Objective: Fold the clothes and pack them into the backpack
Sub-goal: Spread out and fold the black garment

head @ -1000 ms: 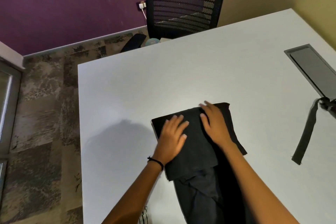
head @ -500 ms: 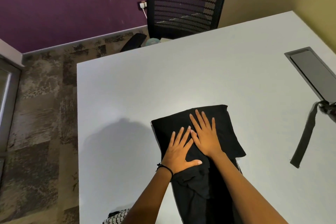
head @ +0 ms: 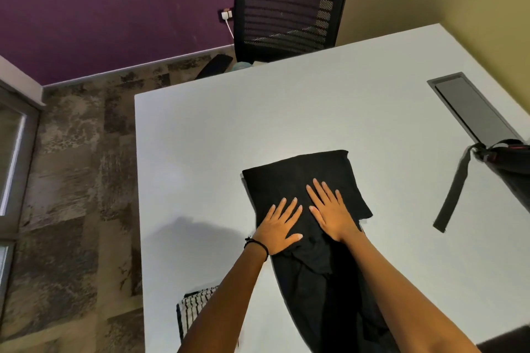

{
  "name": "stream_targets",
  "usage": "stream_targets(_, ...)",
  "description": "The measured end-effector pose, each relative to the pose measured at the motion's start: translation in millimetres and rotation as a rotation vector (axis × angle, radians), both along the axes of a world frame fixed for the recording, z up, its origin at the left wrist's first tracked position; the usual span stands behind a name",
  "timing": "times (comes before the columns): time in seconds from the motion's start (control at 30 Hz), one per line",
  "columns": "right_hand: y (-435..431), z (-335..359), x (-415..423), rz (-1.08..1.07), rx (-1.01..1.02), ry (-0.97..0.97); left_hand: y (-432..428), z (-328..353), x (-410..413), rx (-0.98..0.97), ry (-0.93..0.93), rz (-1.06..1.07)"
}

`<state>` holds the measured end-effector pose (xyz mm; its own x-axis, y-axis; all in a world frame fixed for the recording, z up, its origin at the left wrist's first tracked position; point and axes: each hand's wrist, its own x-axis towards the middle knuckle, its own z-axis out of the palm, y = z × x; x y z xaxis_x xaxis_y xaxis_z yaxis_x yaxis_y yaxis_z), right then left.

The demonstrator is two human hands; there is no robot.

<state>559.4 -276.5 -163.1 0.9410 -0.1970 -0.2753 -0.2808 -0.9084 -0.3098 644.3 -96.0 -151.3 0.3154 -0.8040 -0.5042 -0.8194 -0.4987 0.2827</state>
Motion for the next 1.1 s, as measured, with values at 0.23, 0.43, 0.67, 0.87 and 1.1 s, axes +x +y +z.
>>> stream_targets(0.23, 14.9, 12.8, -60.2, -0.046, 0.021, 0.09, 31.1, 18.4, -34.2, -0.01, 0.043, -0.007)
stream_targets(0.43, 38.8, 32.8, -124.6, -0.244, 0.286, -0.179, 58.5, 28.0, -76.3, -0.046, -0.022, -0.083)
stream_targets(0.67, 49.8, 40.7, -199.9, -0.568, 0.231, -0.248, 83.3, 15.1, -127.9, -0.176, -0.121, -0.444)
stream_targets(0.87, 58.0, 37.4, -242.5, -0.747, 0.273, -0.056, 83.7, 8.3, -168.7, -0.151, -0.123, -0.6)
stream_targets(1.1, 58.1, 32.2, -255.7, -0.819, 0.265, 0.061, 76.9, 5.3, -196.5, -0.117, -0.166, -0.576)
